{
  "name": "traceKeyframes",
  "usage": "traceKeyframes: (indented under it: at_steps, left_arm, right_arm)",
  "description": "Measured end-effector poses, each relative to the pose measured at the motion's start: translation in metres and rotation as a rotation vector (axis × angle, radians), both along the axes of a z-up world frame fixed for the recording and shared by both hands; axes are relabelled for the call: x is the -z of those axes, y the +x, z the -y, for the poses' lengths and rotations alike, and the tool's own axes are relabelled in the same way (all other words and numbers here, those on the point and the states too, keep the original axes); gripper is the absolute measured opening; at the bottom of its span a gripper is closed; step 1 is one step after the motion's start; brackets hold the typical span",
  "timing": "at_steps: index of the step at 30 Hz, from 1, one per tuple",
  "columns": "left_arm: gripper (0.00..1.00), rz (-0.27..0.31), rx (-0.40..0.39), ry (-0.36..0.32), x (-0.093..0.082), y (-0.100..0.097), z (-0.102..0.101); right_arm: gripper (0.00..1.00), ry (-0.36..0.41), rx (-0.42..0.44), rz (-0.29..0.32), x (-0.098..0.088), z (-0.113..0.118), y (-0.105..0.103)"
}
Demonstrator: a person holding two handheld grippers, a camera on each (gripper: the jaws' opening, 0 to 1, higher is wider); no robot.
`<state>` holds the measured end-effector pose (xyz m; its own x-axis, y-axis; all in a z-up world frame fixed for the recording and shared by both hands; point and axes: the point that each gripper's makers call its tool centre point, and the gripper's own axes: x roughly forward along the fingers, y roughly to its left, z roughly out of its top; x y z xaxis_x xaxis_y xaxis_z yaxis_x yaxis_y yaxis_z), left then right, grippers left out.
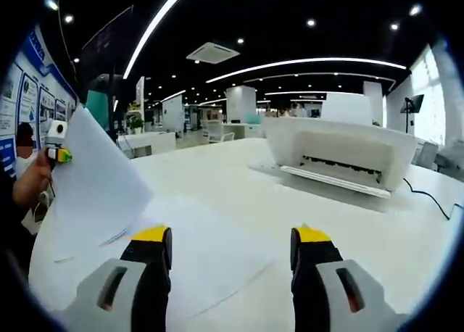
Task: Organize the stack of printing papers by aligning and flattening the scattered papers on the table
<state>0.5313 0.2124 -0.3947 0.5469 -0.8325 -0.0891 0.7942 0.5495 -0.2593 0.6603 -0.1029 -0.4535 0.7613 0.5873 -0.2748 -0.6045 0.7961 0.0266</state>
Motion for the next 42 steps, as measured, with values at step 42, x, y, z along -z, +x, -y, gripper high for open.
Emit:
traceKeyframes:
  at_steps: [42]
  left_arm:
    - [0.07, -0.013, 0.012, 0.005, 0.004, -0.004, 0.005]
  right_arm:
    - [0.46, -0.089, 0.044, -0.088, 0.045, -0.001, 0.01]
